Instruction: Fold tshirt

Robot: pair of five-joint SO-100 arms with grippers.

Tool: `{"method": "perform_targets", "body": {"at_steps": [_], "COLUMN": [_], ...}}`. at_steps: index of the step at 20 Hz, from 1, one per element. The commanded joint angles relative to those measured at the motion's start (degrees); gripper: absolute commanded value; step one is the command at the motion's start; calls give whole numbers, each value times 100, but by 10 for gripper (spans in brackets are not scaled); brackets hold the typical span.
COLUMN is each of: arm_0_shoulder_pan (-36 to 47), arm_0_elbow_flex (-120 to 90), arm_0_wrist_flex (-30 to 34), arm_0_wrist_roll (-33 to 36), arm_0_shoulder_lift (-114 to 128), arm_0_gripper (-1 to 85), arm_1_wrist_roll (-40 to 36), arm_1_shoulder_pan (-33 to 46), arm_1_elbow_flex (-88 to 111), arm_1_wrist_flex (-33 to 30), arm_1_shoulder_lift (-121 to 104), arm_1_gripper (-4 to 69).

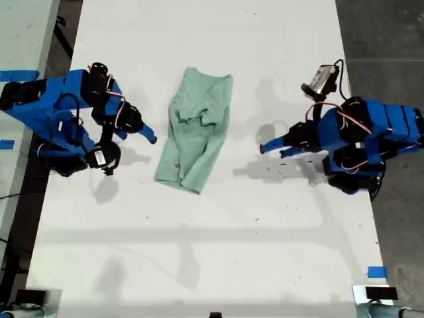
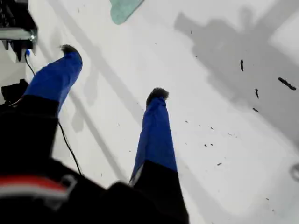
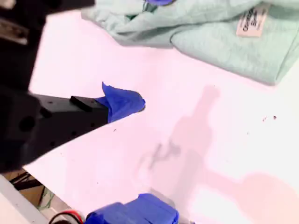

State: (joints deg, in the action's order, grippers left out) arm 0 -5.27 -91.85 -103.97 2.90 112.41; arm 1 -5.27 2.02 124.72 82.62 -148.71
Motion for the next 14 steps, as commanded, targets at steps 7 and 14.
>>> {"method": "perform_targets", "body": {"at_steps": [7, 14], "arm_0_shoulder_pan": [-1116, -1380], "arm_0_elbow_flex": [-2760, -3322], "arm_0_wrist_flex": [141, 114], "arm_0_wrist_roll": [-1564, -1969], "arm_0_shoulder_lift": [2962, 3472], "arm_0_gripper": [269, 276], "arm_1_wrist_roll": [923, 1107], "arm_1_shoulder_pan": [-729, -888], "arm_1_elbow_flex": [879, 1028], "arm_1_wrist_flex": [589, 668], "arm_1_shoulder_lift": [-1661, -1740], "arm_1_gripper": [285, 291]}}
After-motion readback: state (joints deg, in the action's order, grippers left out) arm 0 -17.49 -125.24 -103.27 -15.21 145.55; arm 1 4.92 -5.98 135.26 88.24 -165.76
